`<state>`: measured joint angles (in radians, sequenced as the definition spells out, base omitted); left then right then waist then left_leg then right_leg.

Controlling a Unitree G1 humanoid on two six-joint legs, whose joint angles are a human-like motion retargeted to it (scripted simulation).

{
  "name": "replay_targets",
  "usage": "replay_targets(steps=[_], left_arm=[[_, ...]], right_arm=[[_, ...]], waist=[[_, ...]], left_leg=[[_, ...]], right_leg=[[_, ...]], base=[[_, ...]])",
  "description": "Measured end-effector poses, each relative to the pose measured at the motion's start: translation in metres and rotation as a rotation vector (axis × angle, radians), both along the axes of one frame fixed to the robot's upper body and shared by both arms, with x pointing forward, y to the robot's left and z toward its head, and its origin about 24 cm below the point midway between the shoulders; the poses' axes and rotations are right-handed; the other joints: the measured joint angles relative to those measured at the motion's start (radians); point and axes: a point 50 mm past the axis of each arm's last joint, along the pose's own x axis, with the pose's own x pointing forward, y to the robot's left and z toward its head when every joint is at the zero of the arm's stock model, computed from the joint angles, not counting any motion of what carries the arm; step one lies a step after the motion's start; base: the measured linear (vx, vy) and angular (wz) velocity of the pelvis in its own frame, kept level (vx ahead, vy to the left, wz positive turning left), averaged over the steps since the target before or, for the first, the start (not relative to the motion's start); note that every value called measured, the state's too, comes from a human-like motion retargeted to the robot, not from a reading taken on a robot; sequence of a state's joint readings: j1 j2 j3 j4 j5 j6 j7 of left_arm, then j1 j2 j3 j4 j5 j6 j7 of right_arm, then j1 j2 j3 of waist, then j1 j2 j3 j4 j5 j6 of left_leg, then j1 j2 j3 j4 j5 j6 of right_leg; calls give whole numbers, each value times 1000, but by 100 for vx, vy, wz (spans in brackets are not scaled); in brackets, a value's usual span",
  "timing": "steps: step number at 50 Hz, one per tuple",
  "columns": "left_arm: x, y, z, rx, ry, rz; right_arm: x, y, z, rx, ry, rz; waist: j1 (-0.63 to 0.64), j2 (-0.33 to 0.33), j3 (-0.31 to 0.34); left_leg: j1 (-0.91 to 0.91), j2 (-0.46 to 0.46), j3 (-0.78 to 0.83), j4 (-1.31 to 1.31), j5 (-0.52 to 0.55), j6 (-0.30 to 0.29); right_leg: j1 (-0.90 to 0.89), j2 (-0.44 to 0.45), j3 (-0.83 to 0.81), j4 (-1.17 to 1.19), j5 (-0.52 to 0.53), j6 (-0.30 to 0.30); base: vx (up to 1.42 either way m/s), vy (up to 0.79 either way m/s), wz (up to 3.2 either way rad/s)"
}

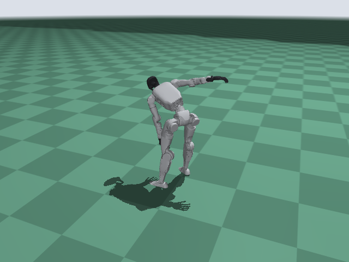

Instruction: Upper body actions

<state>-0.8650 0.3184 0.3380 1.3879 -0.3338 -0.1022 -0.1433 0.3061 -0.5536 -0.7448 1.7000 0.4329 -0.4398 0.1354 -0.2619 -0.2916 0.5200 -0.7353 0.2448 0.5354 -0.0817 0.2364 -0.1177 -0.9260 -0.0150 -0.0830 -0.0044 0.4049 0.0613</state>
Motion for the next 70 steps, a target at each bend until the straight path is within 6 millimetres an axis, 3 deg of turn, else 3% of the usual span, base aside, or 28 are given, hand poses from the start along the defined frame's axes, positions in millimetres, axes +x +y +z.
replay_targets(steps=[18,31,34,40,47,55,60,64,70], left_arm=[[11,34,44,177,-105,71],[10,76,93,215,-252,224],[9,82,99,193,-272,220],[5,89,101,154,-298,211],[-18,105,65,160,-211,243],[-78,124,-15,188,125,162],[-132,128,-60,253,319,22],[-205,127,-104,197,542,-36],[-344,107,-150,-100,910,16]], right_arm=[[21,-2,-5,-38,28,34],[68,8,-22,-3,-66,92],[81,10,-24,0,-86,112],[92,5,-22,-23,-98,134],[89,-8,-12,-82,-64,135],[96,-18,-5,-108,4,244],[90,-20,-3,-117,47,238],[91,-20,-5,-85,64,272],[114,-33,4,-93,91,372]], waist=[[-62,-62,0],[-168,-171,0],[-189,-189,0],[-198,-190,0],[-153,-132,0],[-83,-20,0],[14,82,0],[114,176,0],[259,309,0]], left_leg=[[-114,57,76,-6,-21,-25],[-170,73,124,-6,-42,-27],[-181,80,124,-6,-42,-25],[-183,85,120,-6,-41,-20],[-149,76,106,-3,-31,-17],[-112,45,59,-2,-15,-7],[-101,12,22,1,-5,4],[-89,-20,-22,5,2,17],[-70,-71,-99,17,10,39]], right_leg=[[-154,67,19,-14,8,4],[-232,99,52,-24,14,7],[-241,106,55,-23,57,-10],[-233,108,63,-27,17,-5],[-185,90,56,-20,3,-4],[-107,43,16,-16,-8,-7],[-64,0,-18,-12,-17,-5],[-16,-38,-57,-9,-27,-1],[68,-100,-126,-7,-46,11]], base=[[-14,5,-32],[-3,4,-28],[3,2,-20],[0,1,-3],[6,-4,21],[16,-4,50],[32,-3,66],[33,-11,79],[40,-15,87]])
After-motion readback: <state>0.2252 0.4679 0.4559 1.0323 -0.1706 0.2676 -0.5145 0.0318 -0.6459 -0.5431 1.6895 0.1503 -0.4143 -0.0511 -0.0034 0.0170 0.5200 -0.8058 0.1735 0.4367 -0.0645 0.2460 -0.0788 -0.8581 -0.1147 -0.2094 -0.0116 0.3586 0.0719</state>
